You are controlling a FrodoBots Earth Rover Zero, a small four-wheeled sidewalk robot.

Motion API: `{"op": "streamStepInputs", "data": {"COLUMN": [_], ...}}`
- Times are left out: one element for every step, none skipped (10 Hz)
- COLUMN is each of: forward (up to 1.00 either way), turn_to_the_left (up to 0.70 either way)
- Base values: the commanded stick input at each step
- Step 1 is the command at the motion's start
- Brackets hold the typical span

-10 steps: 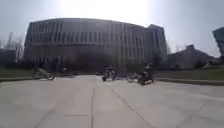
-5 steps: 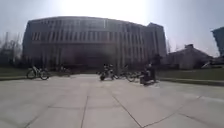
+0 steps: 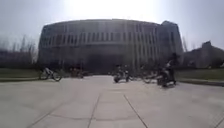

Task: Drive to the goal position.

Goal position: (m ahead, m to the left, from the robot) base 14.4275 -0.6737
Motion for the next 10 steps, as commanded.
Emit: {"op": "streamStepInputs", "data": {"forward": [1.0, 1.0, 1.0, 1.0, 1.0, 1.0, 1.0, 1.0, 1.0, 1.0], "turn_to_the_left": [0.0, 0.0, 0.0, 0.0, 0.0, 0.0, 0.0, 0.0, 0.0, 0.0]}}
